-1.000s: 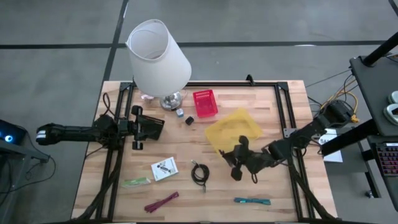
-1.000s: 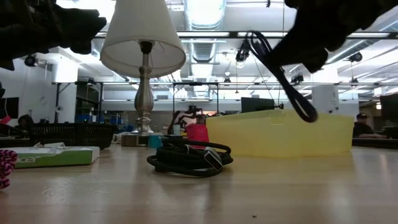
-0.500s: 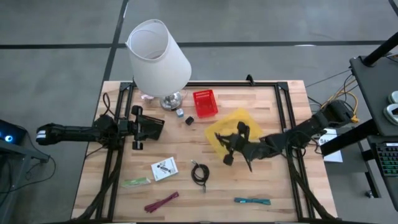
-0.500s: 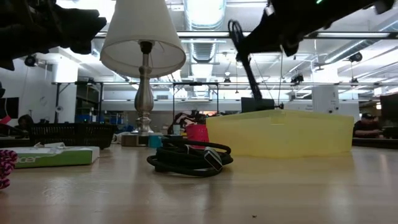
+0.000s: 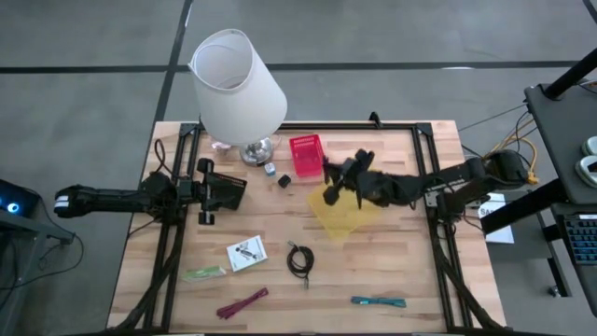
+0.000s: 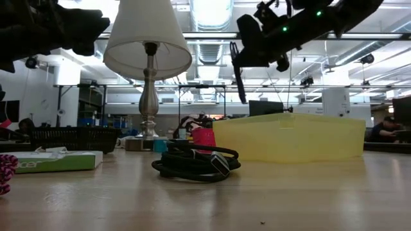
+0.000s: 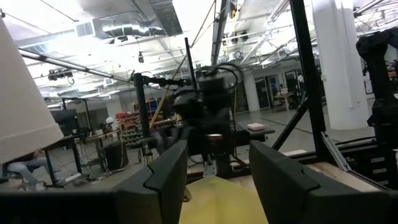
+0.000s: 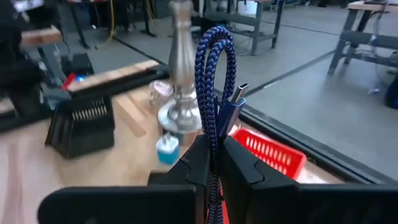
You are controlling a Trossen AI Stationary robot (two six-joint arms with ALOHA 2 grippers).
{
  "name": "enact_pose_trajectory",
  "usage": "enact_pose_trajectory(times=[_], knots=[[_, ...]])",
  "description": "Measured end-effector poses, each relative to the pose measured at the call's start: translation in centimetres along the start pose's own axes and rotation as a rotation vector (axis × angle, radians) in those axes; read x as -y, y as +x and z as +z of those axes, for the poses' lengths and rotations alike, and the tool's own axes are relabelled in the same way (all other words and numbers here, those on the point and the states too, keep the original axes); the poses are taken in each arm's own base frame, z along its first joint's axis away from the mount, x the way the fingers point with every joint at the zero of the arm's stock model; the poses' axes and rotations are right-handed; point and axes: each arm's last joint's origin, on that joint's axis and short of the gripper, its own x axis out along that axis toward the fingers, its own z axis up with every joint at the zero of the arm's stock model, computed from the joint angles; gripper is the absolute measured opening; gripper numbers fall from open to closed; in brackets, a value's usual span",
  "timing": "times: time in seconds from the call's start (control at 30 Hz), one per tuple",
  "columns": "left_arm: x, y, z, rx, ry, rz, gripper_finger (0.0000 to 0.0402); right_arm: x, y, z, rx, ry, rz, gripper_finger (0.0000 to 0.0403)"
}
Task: Pick and place items into bin
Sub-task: Put the dark blue charger cable into the yellow bin
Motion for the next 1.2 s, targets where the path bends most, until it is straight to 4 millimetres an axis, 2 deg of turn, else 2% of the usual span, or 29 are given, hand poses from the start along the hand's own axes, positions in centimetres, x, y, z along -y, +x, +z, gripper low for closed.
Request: enact_pose_trajectory(times=[0.13, 0.33, 0.47, 0.6, 0.83, 1.03, 1.2], knots=[[0.0, 0.0, 0.0, 0.000, 0.000, 0.000, 0.0157, 2.0, 1.4, 0.9, 0.026, 0.048, 0.023, 0.0012], [0.0, 0.0, 0.0, 0.001, 0.000, 0.000, 0.0157, 5.2, 3.1, 1.7, 0.043, 0.153, -0.032, 0.0012], [0.0, 0.0, 0.0, 0.001, 0.000, 0.000, 0.0157, 7.3, 3.8, 2.2, 0.063, 0.283, -0.043, 0.0012], [0.0, 0.0, 0.0, 0.001, 0.002, 0.000, 0.0157, 8.7, 4.3, 2.7, 0.086, 0.332, -0.010, 0.0012], [0.0, 0.0, 0.1, 0.006, 0.028, 0.001, 0.0157, 9.9, 4.7, 3.7, 0.087, 0.357, 0.228, 0.0012], [0.0, 0.0, 0.1, 0.009, 0.030, 0.002, 0.0157, 10.5, 5.6, 5.0, 0.023, 0.345, 0.175, 0.0012], [0.0, 0.0, 0.1, 0.009, 0.030, 0.002, 0.0157, 9.9, 8.0, 6.4, -0.121, 0.308, 0.128, 0.0012]])
